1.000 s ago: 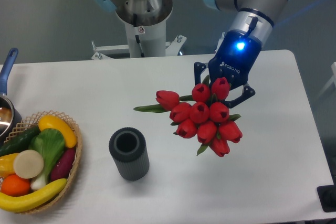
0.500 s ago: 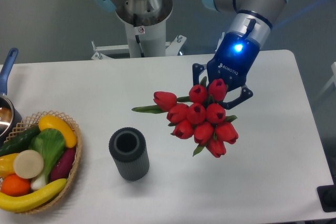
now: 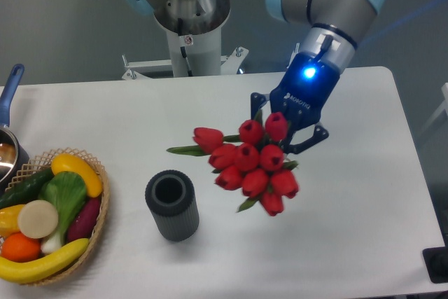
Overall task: Insert the flowers into the vase
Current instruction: 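Carry the tulip bunch over the black vase, stems pointing down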
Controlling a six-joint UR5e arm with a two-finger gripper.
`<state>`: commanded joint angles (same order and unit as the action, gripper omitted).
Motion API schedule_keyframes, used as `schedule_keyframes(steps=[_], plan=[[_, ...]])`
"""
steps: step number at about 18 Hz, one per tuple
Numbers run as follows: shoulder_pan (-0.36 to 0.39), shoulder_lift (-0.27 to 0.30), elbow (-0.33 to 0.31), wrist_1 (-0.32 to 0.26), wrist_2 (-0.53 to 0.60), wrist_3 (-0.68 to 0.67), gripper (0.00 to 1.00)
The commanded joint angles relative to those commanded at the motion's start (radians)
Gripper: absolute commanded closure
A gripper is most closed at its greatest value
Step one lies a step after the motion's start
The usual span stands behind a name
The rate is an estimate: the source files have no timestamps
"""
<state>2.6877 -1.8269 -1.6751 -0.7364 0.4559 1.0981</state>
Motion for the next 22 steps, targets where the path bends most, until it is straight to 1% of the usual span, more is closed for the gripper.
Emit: schedule_keyframes(steps=[2, 5, 7, 9, 13, 16, 20, 22], plan=[[-0.005, -0.015, -0.015, 0.006, -0.090, 0.057, 0.72], [-0.006, -0.015, -0.075, 0.006, -0.193, 0.150, 0.72], [-0.005, -0.014, -0.090, 0.006, -0.273, 0.175, 0.72], [-0.008, -0.014, -0.091, 0.006, -0.344, 0.175, 0.72], [-0.011, -0.003, -0.109, 0.005, -0.388, 0.174, 0.72], [-0.012, 0.001, -0.107, 0.005, -0.437, 0.169, 0.72], [-0.035, 0.001, -0.109, 0.005, -0.447, 0.167, 0.72], [-0.058, 0.000, -0.109, 0.003, -0.448, 0.167, 0.72]])
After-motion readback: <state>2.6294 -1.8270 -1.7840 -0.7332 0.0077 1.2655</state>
